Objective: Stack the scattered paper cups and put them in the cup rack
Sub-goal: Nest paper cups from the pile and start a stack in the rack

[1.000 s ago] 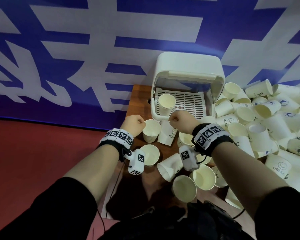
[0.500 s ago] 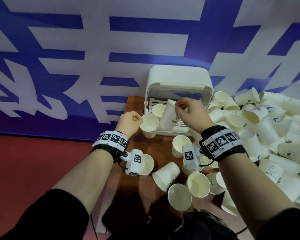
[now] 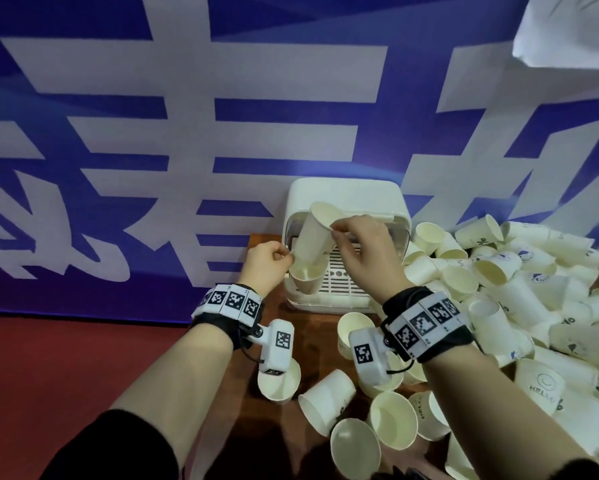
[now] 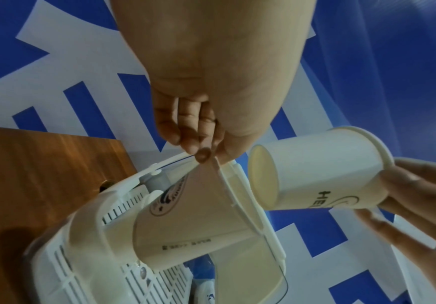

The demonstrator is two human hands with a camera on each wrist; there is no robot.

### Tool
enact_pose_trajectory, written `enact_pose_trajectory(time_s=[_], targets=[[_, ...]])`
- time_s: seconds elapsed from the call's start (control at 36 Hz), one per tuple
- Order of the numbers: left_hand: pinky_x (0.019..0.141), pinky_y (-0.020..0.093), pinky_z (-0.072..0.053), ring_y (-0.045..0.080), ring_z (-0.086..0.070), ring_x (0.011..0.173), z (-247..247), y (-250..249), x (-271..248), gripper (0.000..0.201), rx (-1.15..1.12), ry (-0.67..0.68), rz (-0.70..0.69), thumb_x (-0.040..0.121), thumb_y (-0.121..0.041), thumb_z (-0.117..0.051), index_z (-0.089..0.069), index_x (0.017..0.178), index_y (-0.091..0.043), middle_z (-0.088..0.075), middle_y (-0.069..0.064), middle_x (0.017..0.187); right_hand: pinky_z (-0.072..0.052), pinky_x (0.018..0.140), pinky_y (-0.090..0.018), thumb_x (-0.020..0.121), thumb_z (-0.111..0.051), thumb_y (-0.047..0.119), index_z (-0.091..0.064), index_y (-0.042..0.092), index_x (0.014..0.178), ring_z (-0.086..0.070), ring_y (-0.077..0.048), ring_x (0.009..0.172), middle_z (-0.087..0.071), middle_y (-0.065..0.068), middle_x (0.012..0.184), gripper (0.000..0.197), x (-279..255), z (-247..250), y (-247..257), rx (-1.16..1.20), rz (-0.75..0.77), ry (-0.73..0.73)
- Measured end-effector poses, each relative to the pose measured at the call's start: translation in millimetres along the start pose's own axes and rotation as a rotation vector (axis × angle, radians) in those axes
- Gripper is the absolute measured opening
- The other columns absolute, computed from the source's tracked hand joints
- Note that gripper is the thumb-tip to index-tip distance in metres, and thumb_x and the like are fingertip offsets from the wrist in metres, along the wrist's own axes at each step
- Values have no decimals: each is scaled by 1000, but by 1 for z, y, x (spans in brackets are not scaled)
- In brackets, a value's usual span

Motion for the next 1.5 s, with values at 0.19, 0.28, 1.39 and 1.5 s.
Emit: enact_pose_trajectory(time_s=[0.19,0.28,1.39,1.5], targets=[[81,38,-55,22,-64,83,1,-3,15,2,-86,-25,34,90,-22,-61,-63,91,-20,-64,0,84,-49,74,-45,90,-57,9,-64,7,96,-58,-23,82,-64,-5,87,10,0,4,-16,15,-4,-93],[84,43,-56,22,-66,85,-4,2,22,1,-96,-14,64,91,-25,-61,-60,91,-26,-67,0,89,-46,76,-37,91,-54,13,-64,6,95,-55,-19,83,-64,-6,88,13,-3,2,-27,32,-17,-114],[86,43,-55,22,-64,84,-65,75,57,4,-118,135,206,92,-23,-58,-59,95,-25,-67,5,87,-47,77,-37,90,-50,12,-67,3,89,-59,-31,85,-66,-10,85,20,-29,-123,-97,-11,-69,452],[80,39,-55,16,-61,69,-62,76,59,10,-140,107,181,96,-20,-50,-60,92,-22,-67,5,80,-46,80,-38,90,-53,5,-67,2,88,-59,-33,90,-66,-12,89,14,-33,-136,-101,-26,-60,543]])
Point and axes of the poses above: each hand's wrist, its own x-axis towards the middle knuckle, its own z-axis out of the back of the hand, y = z × x, the point moved 8 cm from there along x, towards the middle knuckle
